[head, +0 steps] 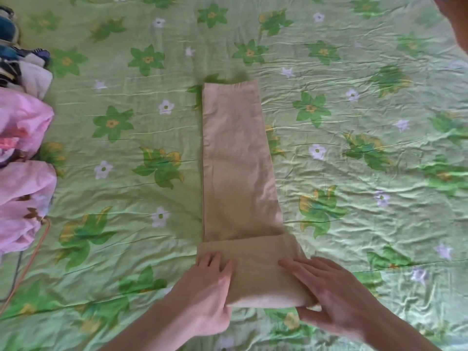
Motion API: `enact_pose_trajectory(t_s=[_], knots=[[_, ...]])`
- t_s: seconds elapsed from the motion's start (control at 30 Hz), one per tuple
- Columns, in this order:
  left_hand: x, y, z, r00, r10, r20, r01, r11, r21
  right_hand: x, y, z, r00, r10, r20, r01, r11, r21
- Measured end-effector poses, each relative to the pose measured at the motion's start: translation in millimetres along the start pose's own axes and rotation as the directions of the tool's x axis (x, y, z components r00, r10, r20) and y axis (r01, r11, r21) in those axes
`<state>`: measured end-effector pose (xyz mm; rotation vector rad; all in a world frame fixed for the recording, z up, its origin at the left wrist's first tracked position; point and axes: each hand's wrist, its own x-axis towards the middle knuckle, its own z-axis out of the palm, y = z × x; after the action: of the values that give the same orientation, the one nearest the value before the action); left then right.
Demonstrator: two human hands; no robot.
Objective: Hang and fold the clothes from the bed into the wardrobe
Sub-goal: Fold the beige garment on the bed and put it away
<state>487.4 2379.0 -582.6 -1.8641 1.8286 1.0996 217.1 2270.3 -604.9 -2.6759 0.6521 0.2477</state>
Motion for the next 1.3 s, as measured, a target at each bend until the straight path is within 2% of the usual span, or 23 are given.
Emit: enact_pose_trajectory(t_s=[0.07, 0.13, 0.17, 0.23, 0.27, 0.33, 0.4, 0.47, 0.53, 0.6, 0.7, 0.8, 0.9, 0.93, 0.97, 1.0, 1.03, 1.1, 1.17, 1.23, 1.3], knots=[[-14, -7, 1, 0.998, 0.057, 0.035, -0.051, 0.988, -0.148, -10, -2, -12, 0.999, 0.023, 0.047, -0.027, 0.996, 0.080], [-23, -17, -4, 0.995, 0.077, 0.062, -0.054, 0.948, -0.314, -14, -1, -21, 0.985, 0.135, 0.110, -0.160, 0.950, 0.267], [-22, -24, -5, 0.993, 0.092, 0.070, -0.057, 0.916, -0.397, -13, -1, -24, 0.968, 0.201, 0.154, -0.246, 0.885, 0.395], [-15, -41, -7, 0.997, 0.076, 0.023, -0.050, 0.826, -0.562, -6, -1, -22, 0.927, 0.324, 0.186, -0.356, 0.615, 0.704], [-9, -50, -6, 0.999, 0.032, -0.023, -0.039, 0.762, -0.647, 1, 1, -18, 0.901, 0.411, 0.139, -0.355, 0.512, 0.782], [2, -66, -3, 0.981, -0.123, -0.153, -0.049, 0.602, -0.797, 20, 0, -10, 0.806, 0.592, -0.004, -0.314, 0.432, 0.845], [14, -74, 0, 0.925, -0.288, -0.249, -0.115, 0.413, -0.904, 38, -3, -2, 0.708, 0.704, -0.065, -0.239, 0.325, 0.915], [26, -74, 8, 0.870, -0.407, -0.276, -0.145, 0.323, -0.935, 56, -6, 9, 0.674, 0.732, -0.093, -0.207, 0.308, 0.929], [38, -68, 18, 0.831, -0.459, -0.313, -0.188, 0.299, -0.936, 74, -7, 19, 0.645, 0.756, -0.110, -0.249, 0.344, 0.905], [49, -61, 23, 0.794, -0.478, -0.375, -0.218, 0.351, -0.910, 92, -3, 24, 0.594, 0.790, -0.149, -0.297, 0.388, 0.872], [70, -53, 28, 0.731, -0.555, -0.398, -0.218, 0.362, -0.906, 117, 9, 30, 0.544, 0.819, -0.182, -0.375, 0.431, 0.821], [93, -59, 38, 0.656, -0.617, -0.435, -0.172, 0.439, -0.882, 136, 26, 41, 0.535, 0.827, -0.171, -0.425, 0.438, 0.792], [105, -63, 47, 0.602, -0.676, -0.424, -0.090, 0.471, -0.878, 142, 40, 48, 0.552, 0.802, -0.229, -0.467, 0.525, 0.712], [107, -62, 48, 0.560, -0.698, -0.447, -0.050, 0.510, -0.859, 141, 42, 49, 0.561, 0.784, -0.266, -0.484, 0.571, 0.663], [108, -60, 48, 0.500, -0.700, -0.510, 0.014, 0.595, -0.803, 138, 43, 50, 0.574, 0.757, -0.312, -0.493, 0.624, 0.607], [108, -56, 47, 0.449, -0.660, -0.603, 0.073, 0.699, -0.711, 133, 42, 49, 0.606, 0.711, -0.357, -0.490, 0.687, 0.537], [107, -52, 46, 0.435, -0.564, -0.702, 0.092, 0.804, -0.588, 129, 39, 47, 0.661, 0.644, -0.384, -0.474, 0.756, 0.451], [107, -46, 45, 0.519, -0.292, -0.804, 0.039, 0.947, -0.319, 121, 32, 48, 0.798, 0.476, -0.369, -0.393, 0.876, 0.280], [111, -46, 52, 0.626, -0.100, -0.773, -0.034, 0.987, -0.155, 114, 28, 57, 0.884, 0.340, -0.320, -0.296, 0.938, 0.178], [116, -52, 60, 0.690, -0.032, -0.723, -0.049, 0.995, -0.092, 111, 29, 70, 0.908, 0.300, -0.292, -0.267, 0.952, 0.148], [122, -58, 62, 0.714, -0.015, -0.700, -0.052, 0.996, -0.073, 115, 35, 78, 0.912, 0.306, -0.274, -0.269, 0.949, 0.163]])
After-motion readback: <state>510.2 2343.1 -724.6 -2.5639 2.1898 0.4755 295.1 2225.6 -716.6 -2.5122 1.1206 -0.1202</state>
